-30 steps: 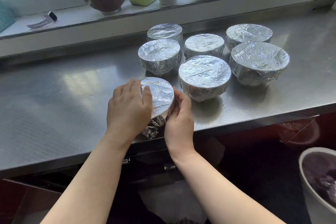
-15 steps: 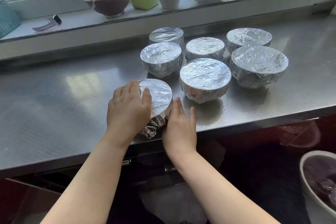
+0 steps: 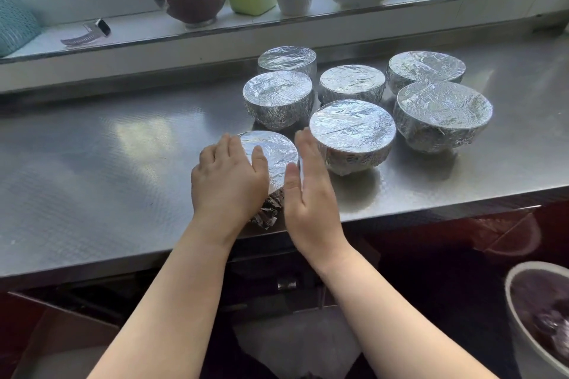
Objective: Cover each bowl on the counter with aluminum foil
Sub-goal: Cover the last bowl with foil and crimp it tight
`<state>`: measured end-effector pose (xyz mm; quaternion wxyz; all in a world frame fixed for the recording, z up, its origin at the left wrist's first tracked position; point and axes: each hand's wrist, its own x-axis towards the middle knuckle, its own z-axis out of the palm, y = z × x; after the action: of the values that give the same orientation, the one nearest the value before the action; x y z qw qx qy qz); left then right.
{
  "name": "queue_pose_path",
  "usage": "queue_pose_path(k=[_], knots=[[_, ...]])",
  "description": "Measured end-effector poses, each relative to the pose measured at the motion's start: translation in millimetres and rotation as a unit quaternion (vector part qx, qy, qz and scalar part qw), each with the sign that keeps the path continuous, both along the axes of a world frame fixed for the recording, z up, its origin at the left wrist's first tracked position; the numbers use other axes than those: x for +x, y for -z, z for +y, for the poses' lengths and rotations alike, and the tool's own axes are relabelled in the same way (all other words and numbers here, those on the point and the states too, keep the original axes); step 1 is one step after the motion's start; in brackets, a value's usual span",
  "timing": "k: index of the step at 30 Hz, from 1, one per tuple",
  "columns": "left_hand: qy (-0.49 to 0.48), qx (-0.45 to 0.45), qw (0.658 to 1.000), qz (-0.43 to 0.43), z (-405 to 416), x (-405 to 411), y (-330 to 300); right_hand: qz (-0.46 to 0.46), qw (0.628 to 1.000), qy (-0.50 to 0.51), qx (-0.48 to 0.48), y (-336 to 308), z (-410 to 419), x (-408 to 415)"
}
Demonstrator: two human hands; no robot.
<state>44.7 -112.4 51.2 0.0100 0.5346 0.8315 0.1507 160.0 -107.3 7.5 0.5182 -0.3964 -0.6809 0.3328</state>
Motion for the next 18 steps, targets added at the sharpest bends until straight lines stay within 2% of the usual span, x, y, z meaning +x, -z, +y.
queue_pose_path(k=[2,8,14,18], knots=[[-0.001,0.002,1.0,-0.005,0,1,-1,-0.043,0.998,-0.037,-0.027,4,3,-6],[0.041,-0.014,0.999,-0.018,-2,-11,-10,-0.092,0.994,-0.049,-0.034,13,6,-2],[0.076,-0.01,0.994,0.073,0,-38,-16,-0.148,0.984,-0.091,-0.027,6,14,9],[0.113,-0.021,0.99,0.079,2,-43,-11,-0.164,0.978,-0.126,-0.033,4,23,16]])
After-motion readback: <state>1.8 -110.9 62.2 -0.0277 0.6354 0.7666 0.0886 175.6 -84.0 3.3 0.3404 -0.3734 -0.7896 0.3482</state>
